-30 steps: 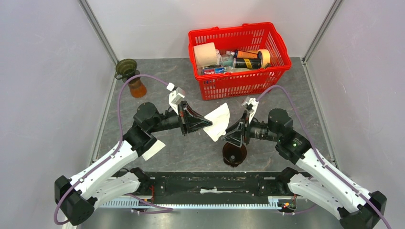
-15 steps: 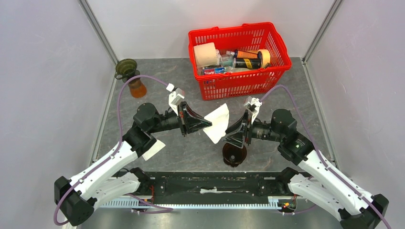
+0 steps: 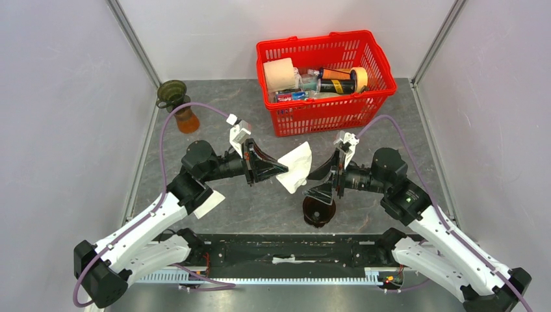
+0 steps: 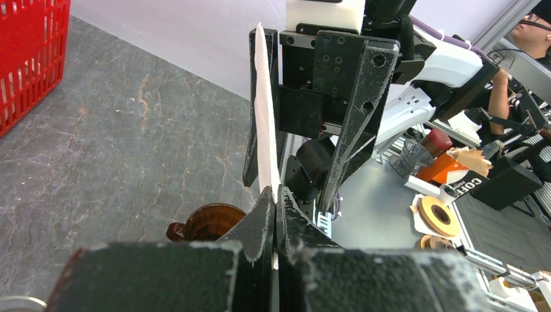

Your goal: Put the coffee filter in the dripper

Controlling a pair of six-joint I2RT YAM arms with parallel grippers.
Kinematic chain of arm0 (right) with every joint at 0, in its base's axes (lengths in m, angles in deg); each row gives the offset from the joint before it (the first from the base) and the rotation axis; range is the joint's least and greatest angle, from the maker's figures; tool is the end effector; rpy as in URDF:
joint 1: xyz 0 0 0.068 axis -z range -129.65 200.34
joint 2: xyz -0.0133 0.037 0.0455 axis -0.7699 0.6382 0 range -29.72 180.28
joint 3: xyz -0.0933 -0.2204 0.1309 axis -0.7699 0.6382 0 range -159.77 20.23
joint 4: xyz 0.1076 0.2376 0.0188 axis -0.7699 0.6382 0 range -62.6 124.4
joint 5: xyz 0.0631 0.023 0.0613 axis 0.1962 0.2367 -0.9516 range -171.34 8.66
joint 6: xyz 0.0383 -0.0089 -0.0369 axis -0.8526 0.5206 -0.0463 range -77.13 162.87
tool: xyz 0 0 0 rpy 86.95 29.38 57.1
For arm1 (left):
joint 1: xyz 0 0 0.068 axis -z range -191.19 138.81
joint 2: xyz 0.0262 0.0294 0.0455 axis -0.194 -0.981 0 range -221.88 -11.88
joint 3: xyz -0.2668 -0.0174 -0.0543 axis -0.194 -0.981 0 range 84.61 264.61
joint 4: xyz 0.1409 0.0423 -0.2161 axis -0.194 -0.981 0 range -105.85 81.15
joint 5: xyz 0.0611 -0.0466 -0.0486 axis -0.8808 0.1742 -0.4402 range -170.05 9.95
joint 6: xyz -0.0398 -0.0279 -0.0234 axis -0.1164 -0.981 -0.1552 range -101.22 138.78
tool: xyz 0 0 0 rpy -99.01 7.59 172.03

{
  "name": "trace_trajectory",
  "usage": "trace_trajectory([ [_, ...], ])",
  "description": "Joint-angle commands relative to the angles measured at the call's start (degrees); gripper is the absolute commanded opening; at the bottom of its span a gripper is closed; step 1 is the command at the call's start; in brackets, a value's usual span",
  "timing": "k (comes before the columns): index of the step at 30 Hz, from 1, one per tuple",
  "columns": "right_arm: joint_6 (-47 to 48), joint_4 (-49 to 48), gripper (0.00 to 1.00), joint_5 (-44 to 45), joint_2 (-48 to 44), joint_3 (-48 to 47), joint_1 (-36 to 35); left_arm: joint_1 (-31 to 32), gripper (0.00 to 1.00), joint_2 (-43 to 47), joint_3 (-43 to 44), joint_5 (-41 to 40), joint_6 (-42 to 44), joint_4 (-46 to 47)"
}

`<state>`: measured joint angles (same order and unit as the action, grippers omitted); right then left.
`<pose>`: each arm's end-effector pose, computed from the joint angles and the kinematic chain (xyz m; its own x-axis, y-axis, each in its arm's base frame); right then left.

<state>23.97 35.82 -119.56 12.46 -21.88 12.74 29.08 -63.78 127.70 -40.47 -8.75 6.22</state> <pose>0.1216 0.1214 0.3354 -0.4231 -0.0047 -0.9061 -0.8743 0.2647 0.4069 0.1451 -0.1525 0.3542 -0.3799 -0.1451 -0.9136 0.9088 0.1260 -0.3979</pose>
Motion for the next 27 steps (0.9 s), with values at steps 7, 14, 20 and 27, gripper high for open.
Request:
trace_trajectory([
  [7, -1.6, -2.75, 0.65, 1.27, 3.62, -2.99, 0.16, 0.07, 0.02, 1.11, -0.11, 1.82, 1.62, 1.53],
  [14, -2.83, -5.04, 0.46, 0.62, 2.46, -2.13, 0.16, 0.07, 0.02, 1.19, -0.29, 1.89, 1.61, 1.53],
  [20, -3.15, -4.61, 0.38, -0.64, 2.51, -2.32, 0.16, 0.07, 0.02, 1.47, -0.19, 1.91, 1.55, 1.62],
  [27, -2.32, -1.64, 0.39, -2.81, 3.53, -2.72, 0.16, 0.07, 0.02, 1.48, -0.11, 1.87, 1.34, 1.67],
])
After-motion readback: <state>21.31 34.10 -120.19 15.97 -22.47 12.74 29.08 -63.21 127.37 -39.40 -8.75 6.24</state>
